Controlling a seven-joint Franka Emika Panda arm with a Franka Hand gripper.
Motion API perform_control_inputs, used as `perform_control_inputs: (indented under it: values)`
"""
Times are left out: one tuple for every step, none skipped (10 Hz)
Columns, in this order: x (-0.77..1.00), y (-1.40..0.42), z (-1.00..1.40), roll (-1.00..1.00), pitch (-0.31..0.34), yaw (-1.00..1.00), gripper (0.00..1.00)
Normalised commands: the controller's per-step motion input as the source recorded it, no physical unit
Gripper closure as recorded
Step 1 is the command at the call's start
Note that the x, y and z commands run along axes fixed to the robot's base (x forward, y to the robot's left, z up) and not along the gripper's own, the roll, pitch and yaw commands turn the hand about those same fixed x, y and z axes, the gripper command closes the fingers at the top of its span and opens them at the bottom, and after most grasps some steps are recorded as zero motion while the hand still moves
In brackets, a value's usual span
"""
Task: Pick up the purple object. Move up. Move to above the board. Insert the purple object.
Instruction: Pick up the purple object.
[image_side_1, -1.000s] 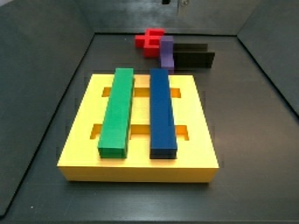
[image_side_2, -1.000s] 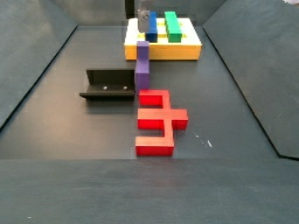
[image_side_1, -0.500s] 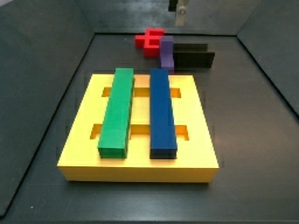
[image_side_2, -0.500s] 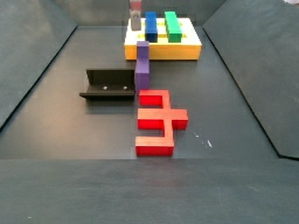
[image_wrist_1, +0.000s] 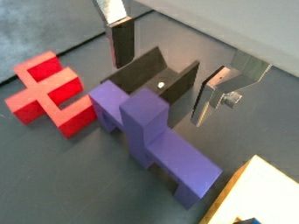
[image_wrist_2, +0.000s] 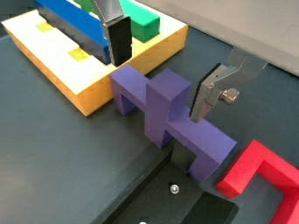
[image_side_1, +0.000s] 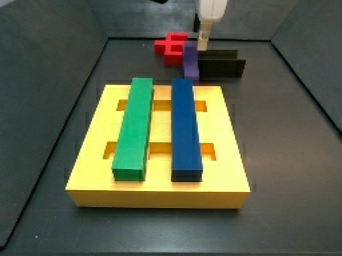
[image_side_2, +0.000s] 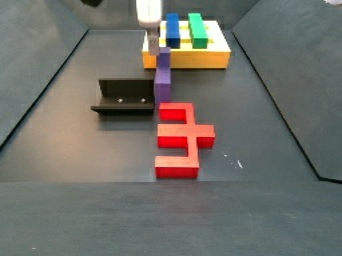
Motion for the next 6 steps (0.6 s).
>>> perform_control_inputs:
  values:
    - [-0.09,0.0,-0.43,0.09,0.003,0.0,0.0]
    - [-0.19,0.0,-0.33,0.08,0.0,0.0,0.0]
    - [-0.12,0.0,-0.2,0.05,0.0,0.0,0.0]
    - [-0.21,0.0,-0.05,0.0,0.0,0.0,0.0]
    - [-0.11,0.0,0.0,0.0,0.0,0.0,0.0]
    - [0.0,0.0,-0.05,0.0,0.0,0.0,0.0]
